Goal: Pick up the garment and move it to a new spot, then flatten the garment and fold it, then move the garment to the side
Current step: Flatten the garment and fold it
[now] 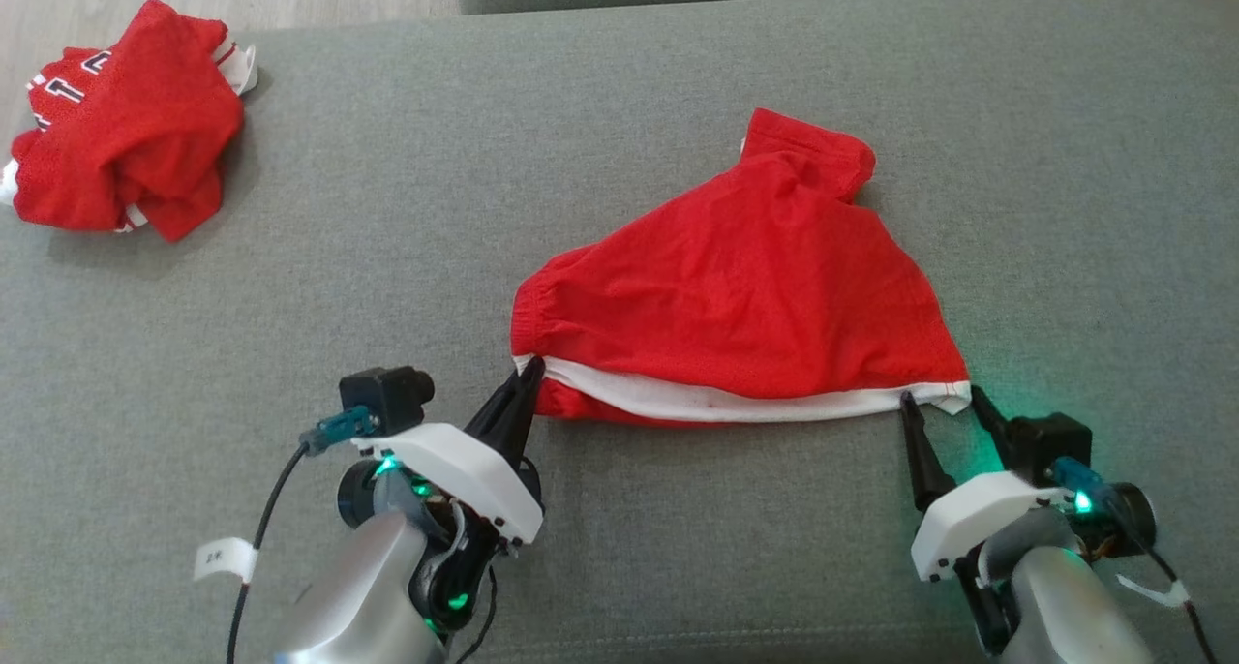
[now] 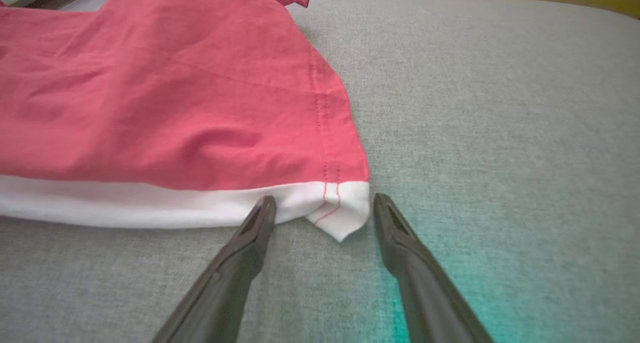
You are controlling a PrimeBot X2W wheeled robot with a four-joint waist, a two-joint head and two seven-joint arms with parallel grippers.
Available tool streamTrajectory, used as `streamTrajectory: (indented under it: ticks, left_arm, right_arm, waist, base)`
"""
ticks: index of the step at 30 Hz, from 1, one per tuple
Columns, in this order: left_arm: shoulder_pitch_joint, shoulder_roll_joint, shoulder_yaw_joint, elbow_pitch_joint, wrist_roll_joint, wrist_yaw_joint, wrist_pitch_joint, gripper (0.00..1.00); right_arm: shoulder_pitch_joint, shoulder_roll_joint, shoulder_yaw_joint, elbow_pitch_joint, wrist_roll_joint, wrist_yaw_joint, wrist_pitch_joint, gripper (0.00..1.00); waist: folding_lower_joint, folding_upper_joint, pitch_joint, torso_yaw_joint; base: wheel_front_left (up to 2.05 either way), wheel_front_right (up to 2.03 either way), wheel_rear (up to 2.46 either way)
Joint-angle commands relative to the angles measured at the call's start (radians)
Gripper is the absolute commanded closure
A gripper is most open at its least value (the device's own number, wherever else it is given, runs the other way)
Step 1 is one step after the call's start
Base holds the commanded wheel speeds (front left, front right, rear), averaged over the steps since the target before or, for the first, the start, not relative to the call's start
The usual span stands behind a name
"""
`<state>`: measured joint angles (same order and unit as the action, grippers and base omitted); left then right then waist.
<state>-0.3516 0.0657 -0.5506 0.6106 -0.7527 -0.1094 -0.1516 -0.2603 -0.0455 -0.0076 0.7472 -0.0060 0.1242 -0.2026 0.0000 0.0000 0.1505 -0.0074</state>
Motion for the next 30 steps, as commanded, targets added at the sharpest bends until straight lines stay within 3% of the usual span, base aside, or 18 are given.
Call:
streamTrajectory:
  ticks: [1,4,5,7,12,14,19,24,26,30]
  left_arm:
    - [-0.032,0.011,0.025,-0.024,-0.009,0.0,-0.013,1.0]
    - [-0.031,0.012,0.023,-0.021,-0.01,0.0,-0.016,1.0]
    - [-0.03,0.012,0.023,-0.021,-0.011,0.001,-0.017,1.0]
    - [-0.029,0.014,0.024,-0.02,-0.012,0.002,-0.018,1.0]
    - [-0.031,0.017,0.023,-0.021,-0.015,0.004,-0.019,1.0]
    - [-0.032,0.019,0.024,-0.022,-0.016,0.005,-0.02,1.0]
    - [-0.034,0.022,0.021,-0.024,-0.017,0.007,-0.018,1.0]
    - [-0.036,0.022,0.017,-0.025,-0.019,0.008,-0.016,1.0]
    - [-0.035,0.023,0.017,-0.025,-0.02,0.008,-0.019,1.0]
    - [-0.035,0.026,0.021,-0.033,-0.02,0.009,-0.035,1.0]
  right_arm:
    - [-0.032,-0.005,0.029,-0.014,0.006,0.007,-0.013,0.07]
    - [-0.034,-0.005,0.041,-0.004,0.013,0.007,-0.023,0.29]
    - [-0.035,-0.005,0.045,-0.001,0.015,0.007,-0.026,0.47]
    - [-0.039,-0.005,0.055,0.004,0.017,0.007,-0.03,0.57]
    - [-0.062,-0.005,0.069,0.023,0.009,0.007,-0.038,0.59]
    - [-0.076,-0.005,0.07,0.036,0.001,0.007,-0.042,0.51]
    - [-0.108,-0.005,0.064,0.057,-0.012,0.007,-0.05,0.43]
    - [-0.125,-0.005,0.065,0.075,-0.023,0.007,-0.055,0.73]
    - [-0.127,-0.005,0.066,0.068,-0.024,0.007,-0.056,1.0]
    - [-0.12,-0.005,0.062,0.021,-0.028,0.007,-0.058,1.0]
  waist:
    - [0.0,0.0,-0.003,-0.001]
    - [0.0,0.0,-0.007,-0.004]
    - [0.0,0.0,-0.008,-0.005]
    - [0.0,0.0,-0.009,-0.008]
    - [0.0,0.0,-0.006,-0.012]
    - [0.0,0.0,-0.004,-0.011]
    - [0.0,0.0,-0.001,-0.004]
    - [0.0,0.0,-0.002,0.001]
    - [0.0,0.0,-0.005,0.0]
    - [0.0,0.0,-0.013,-0.004]
  base:
    - [0.0,0.0,0.0]
    - [0.0,0.0,0.0]
    - [0.0,0.0,0.0]
    - [0.0,0.0,0.0]
    - [0.0,0.0,0.0]
    - [0.0,0.0,0.0]
    - [0.0,0.0,0.0]
    - [0.0,0.0,0.0]
    - [0.0,0.0,0.0]
    - [0.0,0.0,0.0]
